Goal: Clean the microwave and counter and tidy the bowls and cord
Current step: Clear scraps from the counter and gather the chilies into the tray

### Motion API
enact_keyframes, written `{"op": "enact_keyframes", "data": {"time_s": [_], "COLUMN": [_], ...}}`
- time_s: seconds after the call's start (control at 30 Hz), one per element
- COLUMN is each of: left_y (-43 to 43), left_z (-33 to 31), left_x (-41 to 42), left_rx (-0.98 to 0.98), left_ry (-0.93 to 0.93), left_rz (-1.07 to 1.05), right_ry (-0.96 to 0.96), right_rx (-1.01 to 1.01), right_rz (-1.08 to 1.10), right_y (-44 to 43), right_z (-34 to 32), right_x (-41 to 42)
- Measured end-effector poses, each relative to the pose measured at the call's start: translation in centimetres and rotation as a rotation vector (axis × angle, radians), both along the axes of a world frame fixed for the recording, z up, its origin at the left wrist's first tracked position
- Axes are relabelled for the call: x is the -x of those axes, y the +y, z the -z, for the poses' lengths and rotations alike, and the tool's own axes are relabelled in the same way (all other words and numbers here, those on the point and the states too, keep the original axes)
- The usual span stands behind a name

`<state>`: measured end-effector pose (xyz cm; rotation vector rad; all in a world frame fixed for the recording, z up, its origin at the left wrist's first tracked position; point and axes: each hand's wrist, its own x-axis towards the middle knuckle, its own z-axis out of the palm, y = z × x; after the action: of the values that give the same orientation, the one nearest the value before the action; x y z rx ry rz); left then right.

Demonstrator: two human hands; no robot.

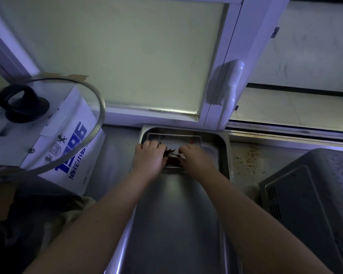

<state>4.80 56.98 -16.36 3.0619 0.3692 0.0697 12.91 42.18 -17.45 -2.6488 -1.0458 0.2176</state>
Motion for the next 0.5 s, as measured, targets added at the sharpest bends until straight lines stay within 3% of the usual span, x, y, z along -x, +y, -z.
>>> {"op": "enact_keyframes", "data": {"time_s": [0.3, 0.5], "left_y": [-5.2, -9.9], "left_z": [-6.4, -8.9], "left_x": [4.5, 12.6], "left_rx": [0.019, 0.161], "left_ry": [-0.083, -0.109], "left_rz": [0.054, 0.094], "right_ry": [-0.188, -0.137], "right_rx": [-0.044, -0.033], "right_rz": [0.042, 0.176], "right_y": [-6.4, -12.1], "right_z": [-7.4, -10.0], "right_x": [8.8, 18.4]}}
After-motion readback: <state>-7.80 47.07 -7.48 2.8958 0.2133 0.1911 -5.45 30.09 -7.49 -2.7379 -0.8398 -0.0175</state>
